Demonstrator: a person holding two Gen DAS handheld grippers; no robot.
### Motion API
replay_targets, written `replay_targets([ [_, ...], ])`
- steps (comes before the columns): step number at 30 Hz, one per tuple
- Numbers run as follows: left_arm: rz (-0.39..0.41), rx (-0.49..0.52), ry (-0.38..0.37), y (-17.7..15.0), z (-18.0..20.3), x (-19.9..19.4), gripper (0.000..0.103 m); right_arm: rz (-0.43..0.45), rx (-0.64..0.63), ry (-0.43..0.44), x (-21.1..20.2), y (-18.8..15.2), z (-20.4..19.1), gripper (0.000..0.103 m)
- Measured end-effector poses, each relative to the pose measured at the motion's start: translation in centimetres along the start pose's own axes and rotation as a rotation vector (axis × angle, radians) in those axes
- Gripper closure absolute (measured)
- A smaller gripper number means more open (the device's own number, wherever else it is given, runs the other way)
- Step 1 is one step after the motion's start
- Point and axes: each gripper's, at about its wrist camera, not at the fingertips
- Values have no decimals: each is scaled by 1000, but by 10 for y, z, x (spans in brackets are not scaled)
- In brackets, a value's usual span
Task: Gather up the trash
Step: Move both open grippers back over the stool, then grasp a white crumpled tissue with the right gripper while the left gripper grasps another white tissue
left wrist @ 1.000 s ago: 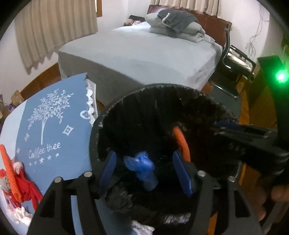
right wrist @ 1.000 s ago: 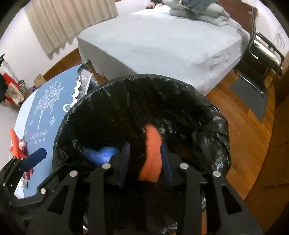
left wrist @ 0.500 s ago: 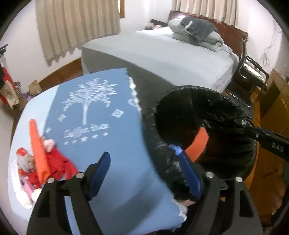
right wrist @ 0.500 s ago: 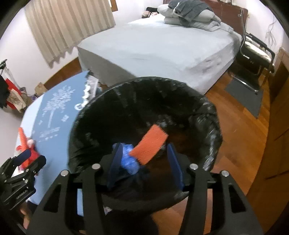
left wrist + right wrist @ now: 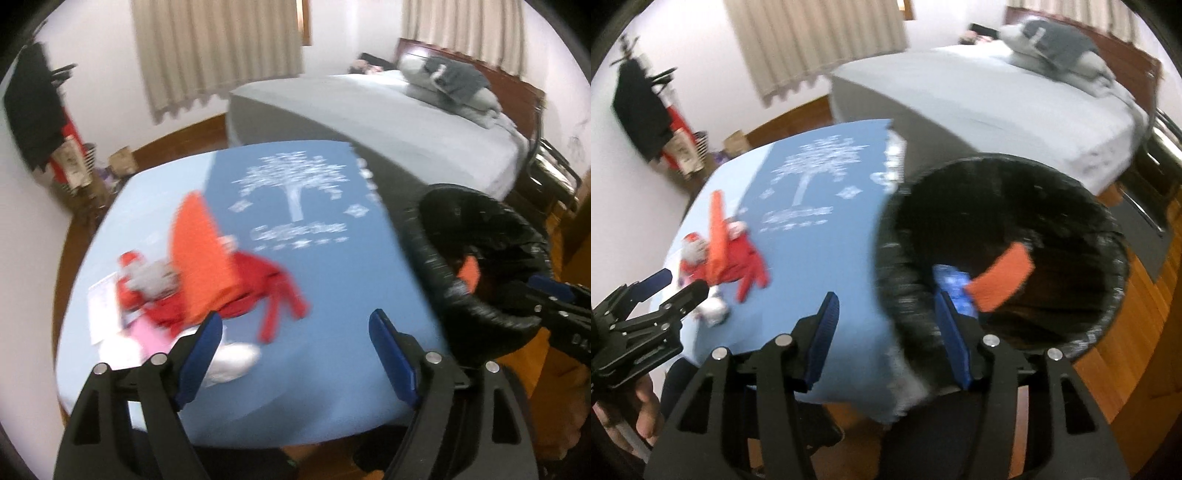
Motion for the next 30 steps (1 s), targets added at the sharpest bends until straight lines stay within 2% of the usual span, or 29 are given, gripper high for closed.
replay_targets([
  [12, 10, -164, 194, -54, -132, -18, 23, -9, -189, 137, 16, -8, -131, 49],
  [19, 10, -200, 204, -69, -166, -17, 23, -28, -262, 166, 40, -13, -185, 49],
  [30, -10, -236, 168, -84, -183, 6, 23, -83, -289, 161, 83, -15, -212, 49],
])
Point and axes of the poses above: each gripper's, at about its wrist camera, not at the fingertips, and x roughly the way its jaws point, z to its right, y to its top, and after that the axes turned 6 degrees about -z, right-handed
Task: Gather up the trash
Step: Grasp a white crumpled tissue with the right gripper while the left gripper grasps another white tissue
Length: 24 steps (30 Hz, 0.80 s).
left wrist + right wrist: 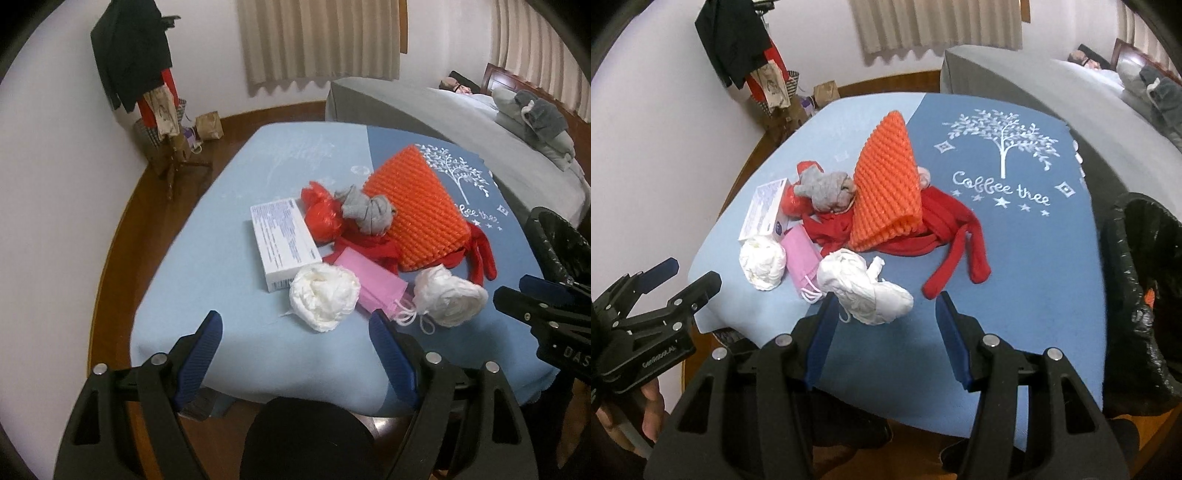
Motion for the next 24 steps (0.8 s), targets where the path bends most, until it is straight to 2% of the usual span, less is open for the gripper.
replay_targets([
  [8, -54, -7, -18, -2, -1, 27, 23, -56, -11, 22, 31, 5, -3, 50],
  [10, -67, -10, -22, -2, 0, 34, 23, -68, -10, 30, 36, 6, -2, 53],
  [13, -80, -6, -19, 1, 2, 41, 23, -90, -16, 47, 44, 7, -1, 69],
  [18, -100, -8, -28, 5, 3, 54, 24, -95, -16, 73, 43, 8, 2, 72],
  [24, -116, 1, -34, 7, 6, 63, 33, -79, -11, 80, 36, 12, 3, 72],
])
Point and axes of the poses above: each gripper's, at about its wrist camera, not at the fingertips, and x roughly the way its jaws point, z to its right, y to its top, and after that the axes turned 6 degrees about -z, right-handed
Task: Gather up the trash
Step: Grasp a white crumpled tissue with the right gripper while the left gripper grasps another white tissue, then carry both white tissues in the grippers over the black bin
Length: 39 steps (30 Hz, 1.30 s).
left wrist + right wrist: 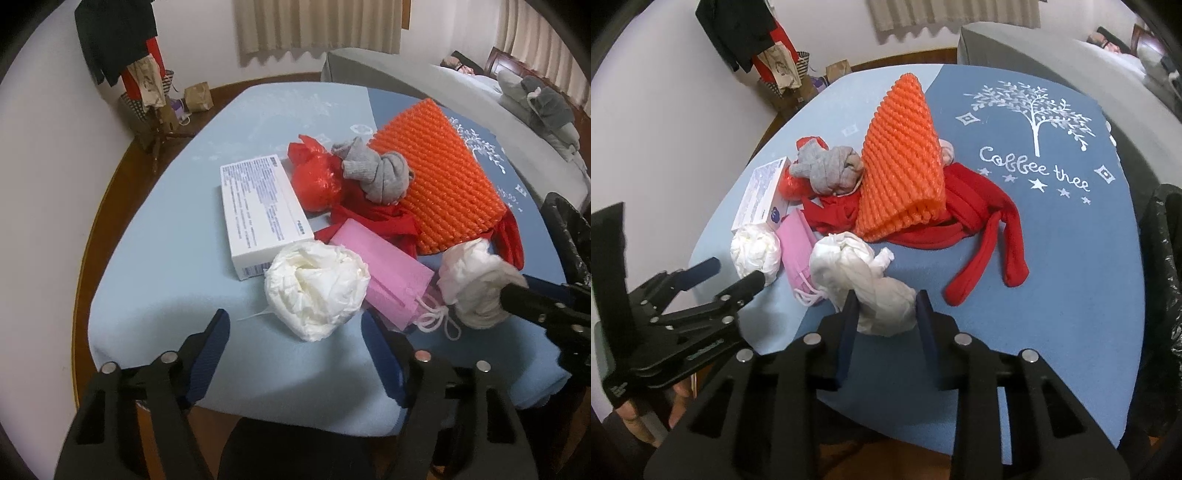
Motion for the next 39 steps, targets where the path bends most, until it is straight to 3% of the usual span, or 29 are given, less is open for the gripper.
replay_targets([
  [4, -13, 2, -18, 2, 0, 6, 44, 7, -3, -2, -4, 0, 0, 72],
  [6, -18, 6, -37, 4, 1, 7, 55, 10, 1, -3, -7, 0, 0, 72],
  [7, -23, 12, -56, 4, 2, 7, 68, 11, 1, -5, -8, 0, 0, 72],
  [9, -14, 24, -48, 5, 7, 4, 77, 17, 5, -6, -12, 0, 1, 72],
  [10, -10, 31, -42, 4, 8, 2, 90, 20, 7, -5, -13, 0, 1, 72],
  [28, 50, 39, -53, -1, 18, -50, 93, 104, 55, -3, -59, -8, 16, 72],
  [39, 74, 52, -65, -4, 53, -76, 93, 163, 95, -43, -94, -10, 43, 72],
])
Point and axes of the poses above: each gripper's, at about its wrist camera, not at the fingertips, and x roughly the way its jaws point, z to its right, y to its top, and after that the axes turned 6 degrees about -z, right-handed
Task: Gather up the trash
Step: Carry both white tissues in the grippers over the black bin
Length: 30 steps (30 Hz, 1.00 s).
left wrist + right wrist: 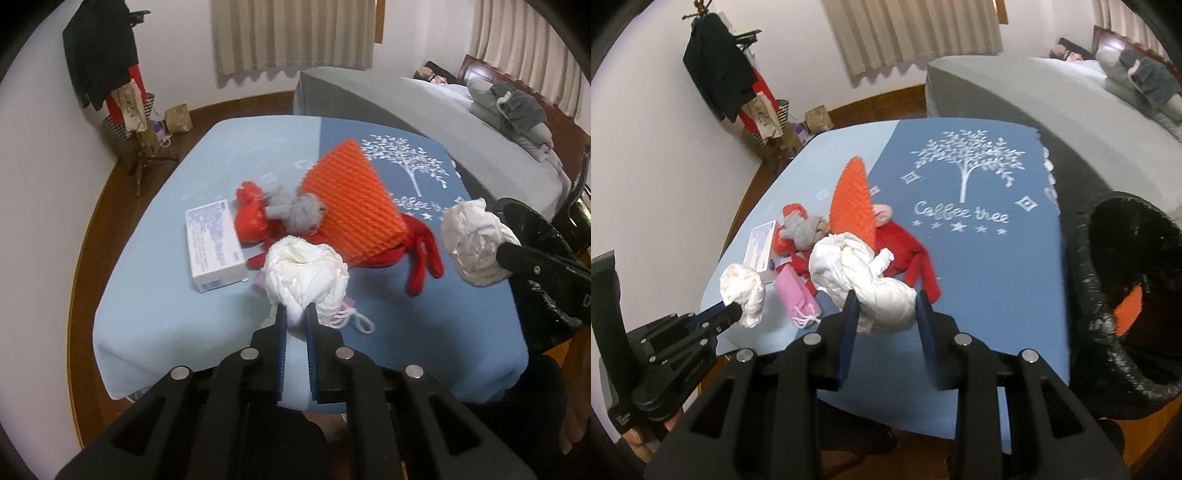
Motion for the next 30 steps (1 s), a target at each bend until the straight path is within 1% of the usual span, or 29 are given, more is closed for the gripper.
replay_targets([
  [7, 9, 29, -24, 5, 38, -7, 93, 41, 39, -38, -21, -1, 27, 72],
  [16, 29, 104, -82, 11, 100, -19, 93, 82, 94, -105, -48, -7, 75, 72],
  [21, 32, 134, -108, 16, 134, -21, 93, 104, 129, -148, -65, -10, 111, 72],
  [25, 27, 148, -129, 22, 169, -20, 93, 116, 145, -190, -76, -13, 137, 72],
  [30, 34, 171, -153, 34, 214, -20, 93, 116, 175, -244, -89, -17, 181, 72],
])
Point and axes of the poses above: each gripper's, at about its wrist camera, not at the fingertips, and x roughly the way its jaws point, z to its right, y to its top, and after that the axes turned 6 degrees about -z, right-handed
